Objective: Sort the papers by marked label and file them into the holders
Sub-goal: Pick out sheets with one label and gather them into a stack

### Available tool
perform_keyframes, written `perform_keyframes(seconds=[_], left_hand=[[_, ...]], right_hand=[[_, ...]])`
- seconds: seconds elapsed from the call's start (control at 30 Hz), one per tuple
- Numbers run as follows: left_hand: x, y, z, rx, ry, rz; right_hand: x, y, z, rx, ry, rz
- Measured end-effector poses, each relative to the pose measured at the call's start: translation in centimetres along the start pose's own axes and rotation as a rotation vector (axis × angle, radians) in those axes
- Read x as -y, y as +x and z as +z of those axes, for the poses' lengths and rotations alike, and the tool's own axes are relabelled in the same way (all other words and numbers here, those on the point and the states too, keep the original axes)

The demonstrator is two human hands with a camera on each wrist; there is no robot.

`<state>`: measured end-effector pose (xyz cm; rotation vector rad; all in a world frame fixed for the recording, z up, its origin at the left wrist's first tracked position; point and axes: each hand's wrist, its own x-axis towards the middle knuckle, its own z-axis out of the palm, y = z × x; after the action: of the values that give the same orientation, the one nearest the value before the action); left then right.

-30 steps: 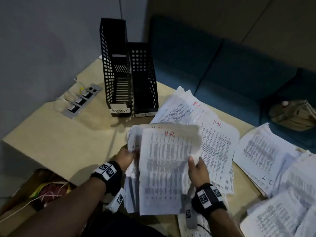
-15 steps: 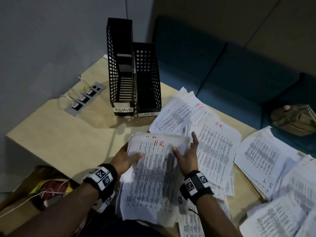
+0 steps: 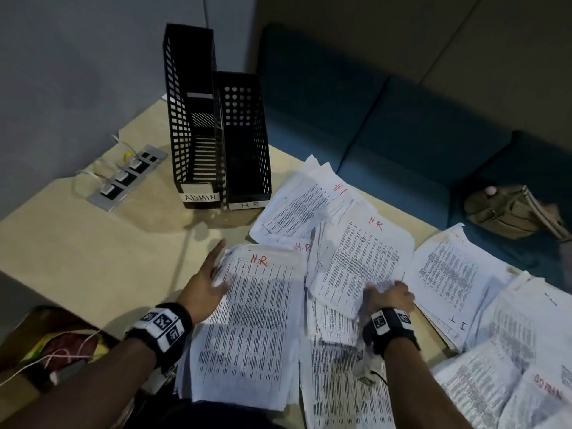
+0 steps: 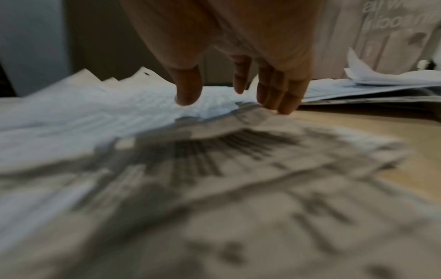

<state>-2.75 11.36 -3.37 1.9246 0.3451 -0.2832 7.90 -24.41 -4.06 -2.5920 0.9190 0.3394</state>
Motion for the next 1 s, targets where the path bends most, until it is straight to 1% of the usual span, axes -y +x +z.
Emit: perform_keyframes(seconds=[0.03,0.07,0.13,0.17,0.2,0.27,0.33,0.37,0.4,0.43,0.5,0.57,0.7,0.87,0.9,1.0], left_hand=[[0.6,0.0,0.2,-0.005,0.014,-0.040],[1.1,-0.1,0.5,-0.008,0.027,-0.059],[2.1,-0.3,0.8,-0.002,0.055,-0.119],[2.5,-0.4,0.8,0.004,0.059,-0.157],[2.7,-0.5,0.8,0.009,0.055,-0.177],[3.0,-0.5,0.9,0.001,0.013,-0.200],[3.1,-0.3,1.0,-0.017,-0.024,-0.222],[3.2,-0.2,1.0,-0.019,-0.039,-0.232],[3.3,-0.2,1.1,-0.018,-0.051,-0.241],[3.4,-0.1,1.0,-0.013,-0.064,-0.248],[3.8,0.0,0.9,-0.007,-0.089,-0.260],[4.1,0.0,0.6,-0.002,-0.116,-0.285],[4.2,0.1,-0.2,-0.001,-0.119,-0.298],[3.6,0.3,-0.5,0.038,-0.058,-0.252],[3.7,0.3,-0.5,0.043,-0.056,-0.241],[4.0,0.3,-0.6,0.042,-0.094,-0.242]], right_hand=[[-0.6,0.0,-0.2,0.015,-0.011,0.007],[-1.1,0.5,0.2,0.027,0.034,0.007],[-1.1,0.9,0.3,0.039,0.201,0.032],[-1.0,1.0,0.4,0.045,0.231,0.028],[-0.9,1.0,0.3,0.045,0.200,0.016],[-1.0,0.9,0.3,0.006,0.080,-0.082],[-1.0,0.6,0.3,-0.067,-0.045,-0.242],[-0.9,0.4,0.2,-0.093,-0.057,-0.308],[-0.8,0.4,0.1,-0.097,-0.022,-0.338],[-0.6,0.3,-0.3,-0.087,0.049,-0.329],[-0.1,0.2,-1.3,-0.081,0.221,-0.214],[0.2,0.3,-2.5,-0.124,0.324,-0.128],[0.3,0.9,-4.3,-0.157,0.404,-0.147],[-0.6,1.0,-5.2,-0.188,0.453,-0.079],[-0.7,0.9,-5.4,-0.196,0.493,-0.059],[-1.3,1.3,-5.6,-0.194,0.717,0.000]])
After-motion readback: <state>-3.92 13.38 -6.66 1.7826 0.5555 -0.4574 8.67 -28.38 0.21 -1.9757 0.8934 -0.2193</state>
